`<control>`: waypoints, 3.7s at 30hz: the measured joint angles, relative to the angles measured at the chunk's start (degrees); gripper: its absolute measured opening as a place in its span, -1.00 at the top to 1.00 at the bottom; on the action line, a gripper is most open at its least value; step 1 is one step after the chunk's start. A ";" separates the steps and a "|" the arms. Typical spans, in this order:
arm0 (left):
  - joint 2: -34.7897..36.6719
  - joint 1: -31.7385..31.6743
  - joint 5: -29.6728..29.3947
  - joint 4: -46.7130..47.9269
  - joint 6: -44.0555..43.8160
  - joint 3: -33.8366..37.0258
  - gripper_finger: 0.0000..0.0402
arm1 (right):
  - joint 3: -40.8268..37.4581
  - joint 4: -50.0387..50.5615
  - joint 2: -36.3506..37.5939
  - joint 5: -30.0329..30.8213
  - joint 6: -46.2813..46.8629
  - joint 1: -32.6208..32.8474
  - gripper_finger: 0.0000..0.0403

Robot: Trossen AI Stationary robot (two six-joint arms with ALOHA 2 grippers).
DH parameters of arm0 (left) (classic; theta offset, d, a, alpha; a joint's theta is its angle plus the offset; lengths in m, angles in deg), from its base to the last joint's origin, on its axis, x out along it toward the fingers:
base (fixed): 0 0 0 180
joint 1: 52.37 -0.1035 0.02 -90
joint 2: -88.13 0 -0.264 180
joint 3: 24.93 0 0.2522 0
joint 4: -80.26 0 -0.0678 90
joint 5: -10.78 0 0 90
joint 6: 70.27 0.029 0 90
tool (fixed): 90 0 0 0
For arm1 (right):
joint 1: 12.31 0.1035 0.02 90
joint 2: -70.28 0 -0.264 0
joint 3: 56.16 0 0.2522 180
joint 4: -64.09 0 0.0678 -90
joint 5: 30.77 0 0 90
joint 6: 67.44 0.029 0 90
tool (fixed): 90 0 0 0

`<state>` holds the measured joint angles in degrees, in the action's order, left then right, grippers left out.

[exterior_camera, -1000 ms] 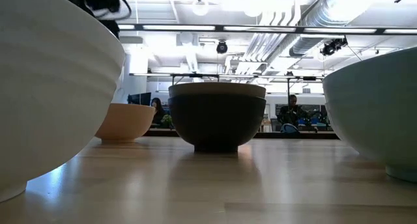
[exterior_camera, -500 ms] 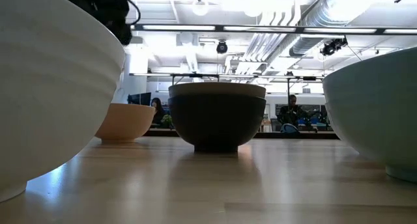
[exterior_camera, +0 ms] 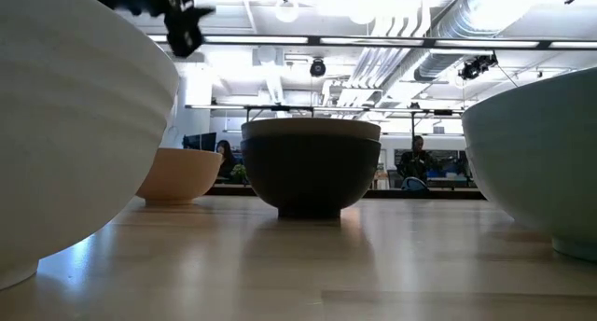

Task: Nest bowls inside each other
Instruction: Stack the orange bowl on the gray bowl

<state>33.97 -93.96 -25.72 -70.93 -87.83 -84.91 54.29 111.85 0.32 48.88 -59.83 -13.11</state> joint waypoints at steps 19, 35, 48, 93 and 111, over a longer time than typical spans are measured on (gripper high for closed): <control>1.37 -10.73 2.37 -22.75 -22.52 -0.04 0.10 | 0.00 3.84 0.20 1.17 6.89 -0.35 0.22; 1.39 -15.05 -7.42 8.07 -4.85 -0.02 0.10 | 0.00 15.09 2.57 4.90 13.91 -0.35 0.22; 1.52 -17.54 -25.96 30.80 8.14 -0.02 0.10 | -0.01 22.35 2.98 7.20 15.97 -0.37 0.22; -15.95 -5.81 -45.48 38.50 4.45 0.00 0.10 | -0.01 25.03 2.97 10.16 15.92 -0.36 0.22; -22.44 -5.81 -45.36 35.67 4.67 0.03 0.20 | 0.00 25.07 2.97 10.16 14.74 -0.35 0.22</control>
<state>11.53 -99.77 -71.08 -35.26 -83.16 -84.89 54.29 136.92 3.30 59.04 -45.09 -13.46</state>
